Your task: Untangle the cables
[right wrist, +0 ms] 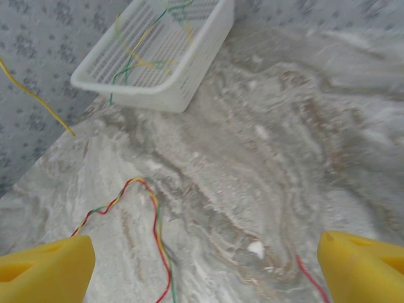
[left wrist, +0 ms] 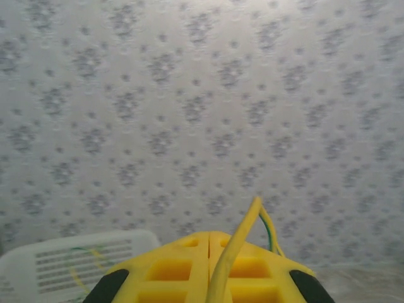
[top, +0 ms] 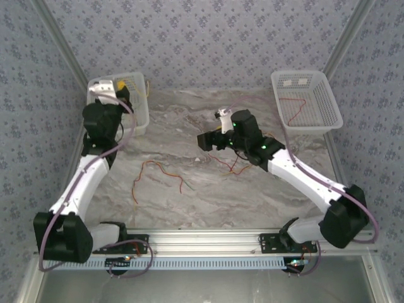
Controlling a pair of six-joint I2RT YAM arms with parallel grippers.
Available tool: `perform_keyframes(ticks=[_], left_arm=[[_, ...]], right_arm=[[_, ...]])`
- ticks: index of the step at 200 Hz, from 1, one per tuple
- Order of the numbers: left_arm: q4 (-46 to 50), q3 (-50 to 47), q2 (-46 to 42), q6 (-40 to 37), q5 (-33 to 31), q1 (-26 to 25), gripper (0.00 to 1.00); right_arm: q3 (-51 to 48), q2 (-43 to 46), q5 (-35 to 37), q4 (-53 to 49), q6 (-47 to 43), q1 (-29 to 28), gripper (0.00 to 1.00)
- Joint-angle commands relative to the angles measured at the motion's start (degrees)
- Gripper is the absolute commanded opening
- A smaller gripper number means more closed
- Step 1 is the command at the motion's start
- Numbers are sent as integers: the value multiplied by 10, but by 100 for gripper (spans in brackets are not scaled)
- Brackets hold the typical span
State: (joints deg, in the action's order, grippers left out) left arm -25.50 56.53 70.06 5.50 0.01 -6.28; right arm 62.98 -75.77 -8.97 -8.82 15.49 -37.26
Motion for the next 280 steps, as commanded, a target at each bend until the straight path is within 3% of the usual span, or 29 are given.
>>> perform_keyframes(ticks=[1, 28, 74, 102, 144, 149, 160, 172, 187, 195, 216, 247, 263, 280], left_arm=[[88, 72, 57, -37, -69, 18, 0], [59, 125, 142, -62, -113, 33, 0], [103, 326, 354, -114, -177, 62, 0], [222, 509, 487, -170, -226, 63, 0], [474, 844, 702, -184, -327, 59, 0], [501, 884, 729, -188, -351, 57, 5], [550, 974, 780, -199, -381, 52, 25], [604, 1064, 825, -206, -401, 46, 35], [660, 1128, 839, -193, -401, 40, 77], [684, 1139, 826, -181, -380, 37, 83], [724, 1132, 768, -145, -333, 25, 83], [818, 1090, 676, -75, -164, 3, 79], [816, 982, 613, -30, -86, -7, 72], [662, 735, 485, -12, -97, -33, 70]], right_arm=[[-32, 52, 53, -3, -13, 15, 93], [-66, 92, 50, 20, -6, 28, 93], [-80, 123, 48, 11, -13, 29, 93], [-85, 141, 53, 2, -19, 30, 93], [-89, 166, 75, -11, -27, 36, 93], [-89, 167, 73, -13, -28, 36, 93], [-85, 166, 75, -19, -30, 37, 93], [-80, 165, 72, -24, -36, 38, 93], [-75, 166, 79, -30, -39, 39, 93], [-72, 166, 80, -32, -43, 39, 93], [-69, 168, 89, -36, -49, 40, 93], [-71, 167, 101, -27, -52, 41, 93], [-79, 168, 99, -13, -46, 43, 93], [-85, 164, 96, -4, -44, 46, 93]])
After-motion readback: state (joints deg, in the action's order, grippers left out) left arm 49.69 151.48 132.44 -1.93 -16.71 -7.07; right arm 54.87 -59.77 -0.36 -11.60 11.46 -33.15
